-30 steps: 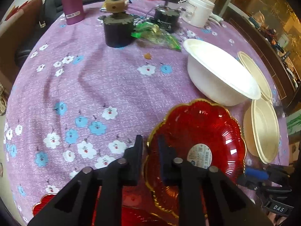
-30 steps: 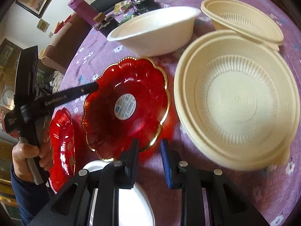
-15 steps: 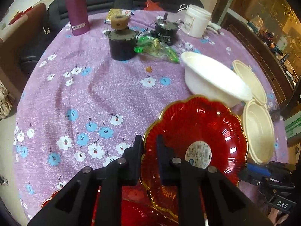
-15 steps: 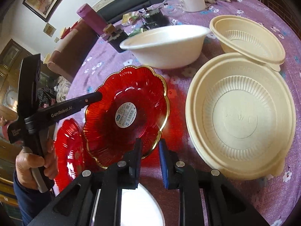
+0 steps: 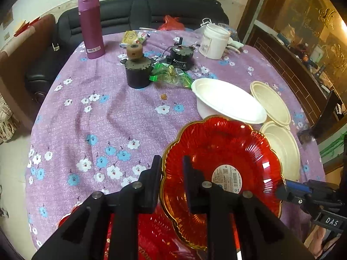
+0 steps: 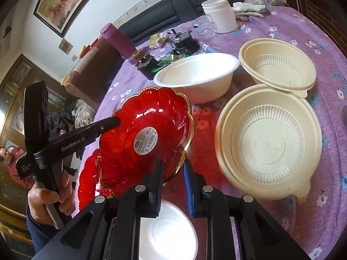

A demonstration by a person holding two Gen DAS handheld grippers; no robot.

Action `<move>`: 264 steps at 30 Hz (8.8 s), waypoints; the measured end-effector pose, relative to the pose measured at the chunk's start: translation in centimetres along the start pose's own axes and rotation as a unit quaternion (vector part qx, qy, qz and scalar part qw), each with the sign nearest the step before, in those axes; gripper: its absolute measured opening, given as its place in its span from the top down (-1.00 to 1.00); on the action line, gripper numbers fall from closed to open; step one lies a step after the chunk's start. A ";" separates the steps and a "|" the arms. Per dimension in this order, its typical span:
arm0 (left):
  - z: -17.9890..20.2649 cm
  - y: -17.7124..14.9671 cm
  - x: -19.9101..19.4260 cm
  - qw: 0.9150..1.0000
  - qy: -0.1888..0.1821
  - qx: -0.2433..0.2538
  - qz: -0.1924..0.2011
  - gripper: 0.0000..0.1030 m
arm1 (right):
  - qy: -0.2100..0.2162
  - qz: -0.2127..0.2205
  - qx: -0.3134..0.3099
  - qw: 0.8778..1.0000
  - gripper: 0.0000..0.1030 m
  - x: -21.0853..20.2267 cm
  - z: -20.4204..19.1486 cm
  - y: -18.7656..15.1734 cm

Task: Organize plates and bowls
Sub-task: 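Grasp the small labelled red plate's rim with the left gripper, then lower the small red plate onto the large red plate, open left gripper, then grasp the white paper plate's rim with the left gripper, then carry the white plate with the left gripper and lower it onto the red plates, then open the left gripper and withdraw it from the white plate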

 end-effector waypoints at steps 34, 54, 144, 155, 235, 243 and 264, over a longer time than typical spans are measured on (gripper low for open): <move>-10.4 -11.8 -11.3 0.993 0.064 -0.088 0.048 0.55 | 0.100 -0.079 -0.065 0.990 0.58 5.0 -9.8 -7.0; -11.0 -14.3 -9.4 0.990 0.120 -0.063 0.036 0.46 | 0.035 -0.078 -0.188 0.978 0.56 8.5 -13.2 -10.1; 7.0 -18.1 -7.8 0.999 -0.037 -0.019 0.028 0.51 | 0.052 0.037 -0.114 0.991 0.84 -3.9 1.8 -10.1; 7.8 -18.0 -7.4 0.999 -0.019 -0.003 0.032 0.51 | 0.050 0.064 -0.078 0.994 0.78 -5.7 3.0 -9.7; -5.5 -16.6 -10.9 0.978 0.150 -0.074 0.127 0.37 | 0.082 -0.010 -0.160 0.984 0.71 6.9 -11.9 -8.1; -6.7 -16.9 -10.4 0.977 0.155 -0.089 0.119 0.37 | 0.076 -0.023 -0.167 0.983 0.71 8.6 -12.4 -8.6; -5.6 -15.9 -13.2 0.970 0.172 -0.085 0.148 0.21 | 0.095 0.003 -0.143 0.985 0.64 5.3 -10.2 -7.7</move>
Point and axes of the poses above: each gripper's, at about its wrist camera, not at the fingertips, and x roughly the way its jaws point, z to its right, y to its top, the point moved 1 cm from there along x, roughly the way its jaws point, and after that the axes turned 13 degrees about z, right-handed, at the moved point
